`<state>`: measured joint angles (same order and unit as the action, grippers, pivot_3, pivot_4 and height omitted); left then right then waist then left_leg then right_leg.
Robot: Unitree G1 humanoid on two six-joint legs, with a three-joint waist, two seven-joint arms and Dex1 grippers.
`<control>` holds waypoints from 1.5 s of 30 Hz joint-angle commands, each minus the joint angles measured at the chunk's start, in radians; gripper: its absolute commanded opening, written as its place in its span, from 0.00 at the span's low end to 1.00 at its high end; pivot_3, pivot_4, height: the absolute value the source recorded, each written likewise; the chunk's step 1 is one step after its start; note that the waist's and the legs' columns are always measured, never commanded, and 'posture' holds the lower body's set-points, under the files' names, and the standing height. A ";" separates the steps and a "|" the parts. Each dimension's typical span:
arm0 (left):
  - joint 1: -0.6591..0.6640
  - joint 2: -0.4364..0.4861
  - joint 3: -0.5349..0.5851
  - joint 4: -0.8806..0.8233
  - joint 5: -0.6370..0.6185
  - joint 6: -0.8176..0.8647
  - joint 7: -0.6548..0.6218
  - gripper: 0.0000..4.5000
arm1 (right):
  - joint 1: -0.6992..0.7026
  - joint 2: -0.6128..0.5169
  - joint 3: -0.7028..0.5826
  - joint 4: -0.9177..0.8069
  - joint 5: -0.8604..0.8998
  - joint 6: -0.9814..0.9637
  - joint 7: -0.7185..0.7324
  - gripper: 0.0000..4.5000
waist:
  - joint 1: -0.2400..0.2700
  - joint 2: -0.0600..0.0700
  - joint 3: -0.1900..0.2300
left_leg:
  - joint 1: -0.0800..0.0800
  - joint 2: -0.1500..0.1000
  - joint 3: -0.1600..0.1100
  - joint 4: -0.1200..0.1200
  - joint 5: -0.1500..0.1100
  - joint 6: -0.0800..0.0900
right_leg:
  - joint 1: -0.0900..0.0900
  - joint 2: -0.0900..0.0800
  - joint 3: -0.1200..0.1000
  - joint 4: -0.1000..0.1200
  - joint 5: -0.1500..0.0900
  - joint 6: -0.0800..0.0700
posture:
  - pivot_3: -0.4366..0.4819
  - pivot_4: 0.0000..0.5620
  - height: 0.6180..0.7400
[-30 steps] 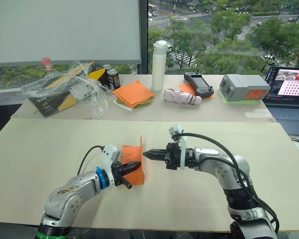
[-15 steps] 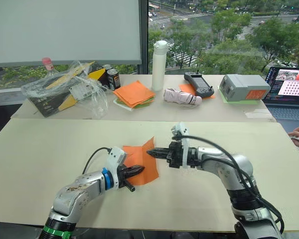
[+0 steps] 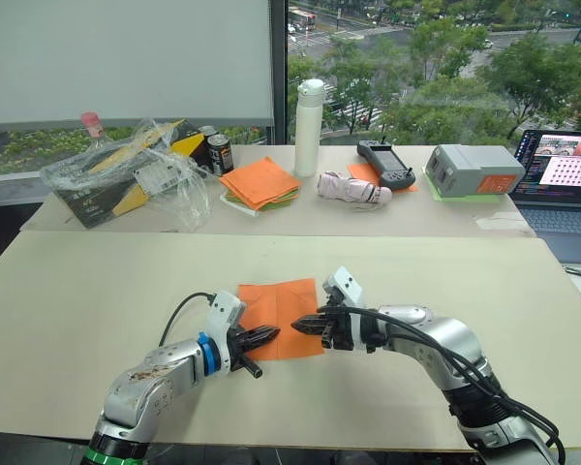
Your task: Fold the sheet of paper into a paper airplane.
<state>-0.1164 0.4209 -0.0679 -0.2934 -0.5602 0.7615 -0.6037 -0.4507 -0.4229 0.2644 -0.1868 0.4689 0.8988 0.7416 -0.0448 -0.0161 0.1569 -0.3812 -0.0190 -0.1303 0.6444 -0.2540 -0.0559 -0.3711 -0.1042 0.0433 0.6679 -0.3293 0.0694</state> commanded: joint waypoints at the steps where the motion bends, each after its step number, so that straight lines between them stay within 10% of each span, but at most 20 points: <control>1: 0.012 -0.010 0.015 -0.034 -0.002 -0.011 0.014 0.00 | 0.005 0.002 -0.006 -0.014 0.000 -0.028 0.017 0.01 | 0.000 0.000 0.000 | 0.000 0.000 0.000 0.000 0.000 0.000 | 0.000 0.000 0.000 0.000 0.000 0.000 | 0.48 0.27 1.00; 21: 0.029 -0.027 0.005 -0.041 0.014 -0.016 0.028 0.00 | -0.126 0.123 -0.233 0.155 0.061 0.042 -0.157 0.01 | 0.000 0.000 0.000 | 0.000 0.000 0.000 0.000 0.000 0.000 | 0.000 0.000 0.000 0.002 0.000 0.000 | 0.48 0.27 1.00; 33: 0.034 -0.028 0.008 -0.043 0.012 -0.022 0.032 0.00 | -0.131 0.150 -0.266 0.204 0.055 0.043 -0.199 0.87 | -0.001 0.000 0.000 | 0.001 0.000 0.001 0.000 0.000 0.000 | 0.000 0.000 0.000 0.003 0.000 0.000 | 0.48 0.27 1.00; 45: 0.042 -0.027 0.011 -0.048 0.011 -0.026 0.035 0.00 | -0.126 0.162 -0.258 0.227 0.047 0.048 -0.214 0.87 | -0.002 0.000 0.000 | 0.001 0.000 0.001 0.000 0.000 0.000 | 0.000 0.000 0.000 0.003 0.000 0.000 | 0.48 0.27 1.00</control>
<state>-0.0810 0.3907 -0.0609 -0.3152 -0.5514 0.7406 -0.5695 -0.5661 -0.2660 0.0186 0.0602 0.5058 0.9508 0.5224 -0.0465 -0.0159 0.1568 -0.3802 -0.0191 -0.1297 0.6448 -0.2539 -0.0560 -0.3712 -0.1043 0.0438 0.6712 -0.3293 0.0694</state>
